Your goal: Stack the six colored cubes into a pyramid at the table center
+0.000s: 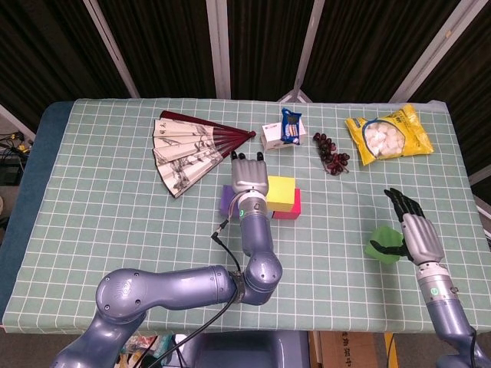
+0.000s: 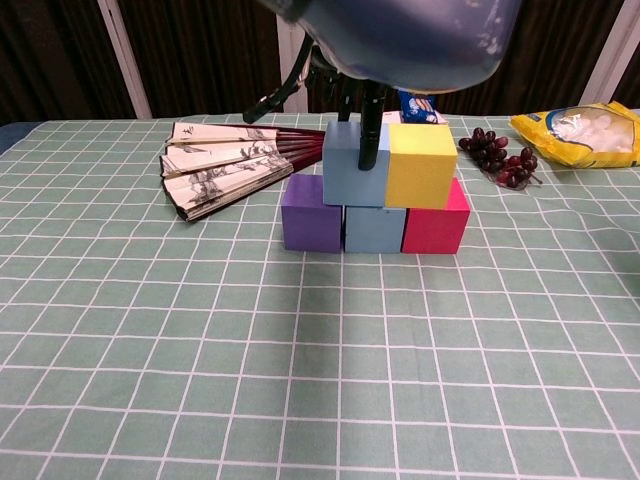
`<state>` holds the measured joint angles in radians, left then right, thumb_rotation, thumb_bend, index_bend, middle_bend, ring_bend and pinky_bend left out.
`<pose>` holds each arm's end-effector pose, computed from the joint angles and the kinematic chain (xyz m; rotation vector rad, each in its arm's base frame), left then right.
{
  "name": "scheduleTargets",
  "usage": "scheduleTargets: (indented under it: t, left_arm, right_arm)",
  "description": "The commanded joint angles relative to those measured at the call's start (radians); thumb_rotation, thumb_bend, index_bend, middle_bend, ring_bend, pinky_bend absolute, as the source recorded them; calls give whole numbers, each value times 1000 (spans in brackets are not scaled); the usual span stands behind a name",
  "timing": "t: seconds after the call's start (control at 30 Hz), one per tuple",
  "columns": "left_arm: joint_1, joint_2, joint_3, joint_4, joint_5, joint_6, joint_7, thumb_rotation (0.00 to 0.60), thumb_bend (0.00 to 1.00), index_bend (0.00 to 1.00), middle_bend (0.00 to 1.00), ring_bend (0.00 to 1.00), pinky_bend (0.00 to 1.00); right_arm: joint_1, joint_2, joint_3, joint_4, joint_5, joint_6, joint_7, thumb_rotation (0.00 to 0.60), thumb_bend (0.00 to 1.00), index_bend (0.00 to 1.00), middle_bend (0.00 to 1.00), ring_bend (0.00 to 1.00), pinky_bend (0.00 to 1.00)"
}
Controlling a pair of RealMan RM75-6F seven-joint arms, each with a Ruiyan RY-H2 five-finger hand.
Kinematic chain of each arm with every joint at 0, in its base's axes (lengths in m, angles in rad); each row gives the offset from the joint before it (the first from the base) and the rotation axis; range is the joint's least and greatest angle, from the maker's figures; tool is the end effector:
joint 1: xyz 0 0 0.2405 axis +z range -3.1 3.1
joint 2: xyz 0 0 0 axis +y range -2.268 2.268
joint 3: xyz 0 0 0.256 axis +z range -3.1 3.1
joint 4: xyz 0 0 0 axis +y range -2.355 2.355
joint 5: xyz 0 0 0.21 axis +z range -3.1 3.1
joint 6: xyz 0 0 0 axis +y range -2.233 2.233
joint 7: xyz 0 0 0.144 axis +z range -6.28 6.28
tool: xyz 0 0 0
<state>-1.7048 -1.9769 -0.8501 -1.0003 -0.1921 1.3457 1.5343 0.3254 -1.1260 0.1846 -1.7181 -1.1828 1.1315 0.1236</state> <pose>0.1349 0.4058 -0.0550 -1.6161 -0.9762 -0.3849 -0.2739 -0.2710 0.1300 1.3182 -1.2932 1.0162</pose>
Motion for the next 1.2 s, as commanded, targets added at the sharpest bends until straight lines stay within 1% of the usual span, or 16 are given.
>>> scheduleTargets:
  t: [0.03,1.1,1.17,1.2]
  left_arm:
    - [0,-2,-1,2,-1,0,2,600,354,0,480,113,17]
    - [2,-29,-9,23,21,-20,-1,600,353,0,480,113,17]
    - [2,-29,-10,21,23,-21,-2,600,335,0,474,113,17]
    - [3,-29,-10,20,24,-22,-2,600,310,0,468,113,17]
  right_arm:
    - [0,0,0,1,-1,0,1,600,206,0,7,0,0]
    - [1,-1,0,3,0,-2,2,600,206,0,7,0,0]
    - [1,-1,0,4,0,-3,2,600,206,0,7,0,0]
    - [1,-2,0,4,-1,-3,2,600,206,0,7,0,0]
